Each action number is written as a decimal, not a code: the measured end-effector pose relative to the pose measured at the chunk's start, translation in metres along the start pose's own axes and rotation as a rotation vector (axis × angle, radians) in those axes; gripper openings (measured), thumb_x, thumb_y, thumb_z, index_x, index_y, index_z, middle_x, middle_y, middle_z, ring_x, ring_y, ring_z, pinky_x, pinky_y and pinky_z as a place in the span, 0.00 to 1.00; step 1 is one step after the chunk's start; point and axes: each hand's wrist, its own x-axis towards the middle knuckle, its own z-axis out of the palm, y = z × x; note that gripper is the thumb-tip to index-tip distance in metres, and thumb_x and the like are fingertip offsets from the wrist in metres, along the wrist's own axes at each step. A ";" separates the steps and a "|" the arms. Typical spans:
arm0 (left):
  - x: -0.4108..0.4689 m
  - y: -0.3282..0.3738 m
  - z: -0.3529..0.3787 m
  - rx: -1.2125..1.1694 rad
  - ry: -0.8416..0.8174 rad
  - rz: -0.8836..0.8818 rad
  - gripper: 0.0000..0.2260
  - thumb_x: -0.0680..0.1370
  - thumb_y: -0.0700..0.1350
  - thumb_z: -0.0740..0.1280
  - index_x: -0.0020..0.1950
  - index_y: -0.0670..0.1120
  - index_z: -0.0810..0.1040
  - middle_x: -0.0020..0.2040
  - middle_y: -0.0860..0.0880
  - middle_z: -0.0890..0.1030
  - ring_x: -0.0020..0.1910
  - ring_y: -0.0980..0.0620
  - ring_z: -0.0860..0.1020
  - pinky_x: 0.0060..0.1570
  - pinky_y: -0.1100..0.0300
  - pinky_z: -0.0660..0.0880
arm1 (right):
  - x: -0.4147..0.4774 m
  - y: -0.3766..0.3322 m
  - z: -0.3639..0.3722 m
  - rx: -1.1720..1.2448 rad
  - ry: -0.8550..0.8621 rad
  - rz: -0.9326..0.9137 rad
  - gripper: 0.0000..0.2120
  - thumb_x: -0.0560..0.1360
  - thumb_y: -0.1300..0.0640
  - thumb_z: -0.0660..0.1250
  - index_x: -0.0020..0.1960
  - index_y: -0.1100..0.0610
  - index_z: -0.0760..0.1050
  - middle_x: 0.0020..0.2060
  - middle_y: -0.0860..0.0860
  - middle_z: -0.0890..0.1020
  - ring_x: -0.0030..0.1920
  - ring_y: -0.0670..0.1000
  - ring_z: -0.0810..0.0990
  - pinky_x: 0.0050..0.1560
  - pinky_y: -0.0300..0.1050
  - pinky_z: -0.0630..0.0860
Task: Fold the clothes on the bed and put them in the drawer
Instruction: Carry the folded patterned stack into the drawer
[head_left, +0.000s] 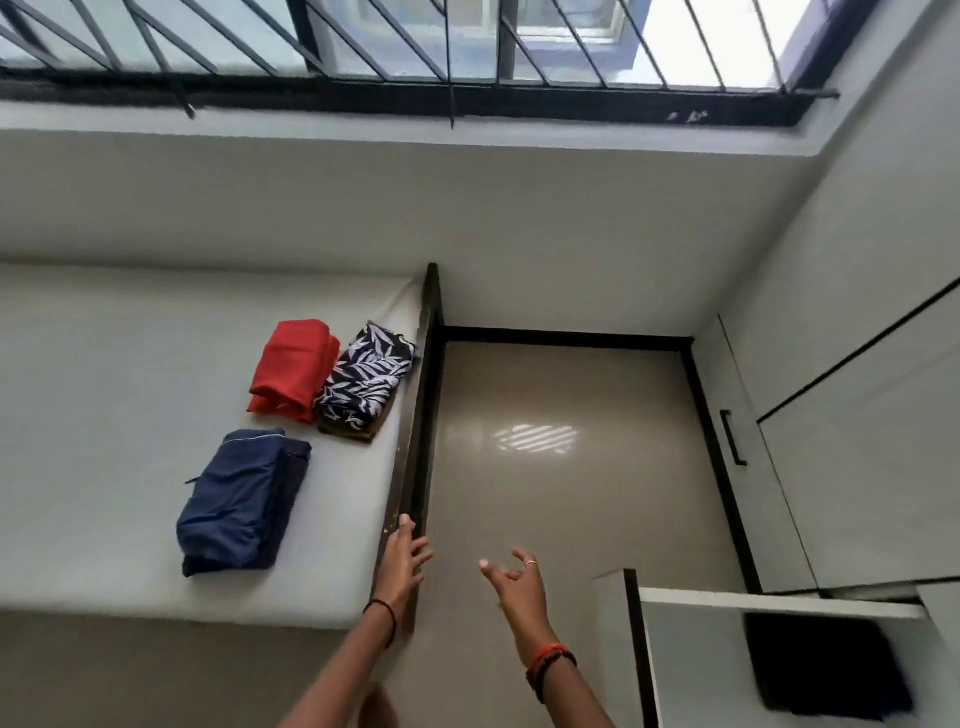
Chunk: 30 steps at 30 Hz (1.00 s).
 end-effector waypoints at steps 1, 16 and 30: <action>0.003 0.002 -0.016 -0.008 -0.005 -0.009 0.25 0.83 0.54 0.48 0.74 0.41 0.60 0.70 0.37 0.68 0.68 0.40 0.69 0.61 0.50 0.68 | -0.003 -0.003 0.016 0.001 0.000 0.012 0.31 0.73 0.54 0.71 0.71 0.58 0.62 0.42 0.49 0.75 0.49 0.51 0.76 0.58 0.50 0.75; 0.079 0.081 -0.164 -0.053 0.061 -0.061 0.28 0.82 0.58 0.46 0.71 0.39 0.66 0.67 0.36 0.72 0.64 0.40 0.73 0.61 0.48 0.67 | 0.017 -0.093 0.191 -0.052 -0.013 -0.050 0.30 0.73 0.55 0.72 0.70 0.60 0.64 0.47 0.57 0.80 0.50 0.54 0.79 0.54 0.46 0.74; 0.214 0.174 -0.164 -0.057 0.136 -0.063 0.28 0.82 0.57 0.45 0.71 0.39 0.64 0.68 0.35 0.71 0.65 0.39 0.73 0.61 0.48 0.68 | 0.140 -0.181 0.247 -0.105 -0.065 -0.012 0.27 0.74 0.57 0.70 0.69 0.62 0.64 0.44 0.55 0.78 0.44 0.49 0.75 0.51 0.42 0.73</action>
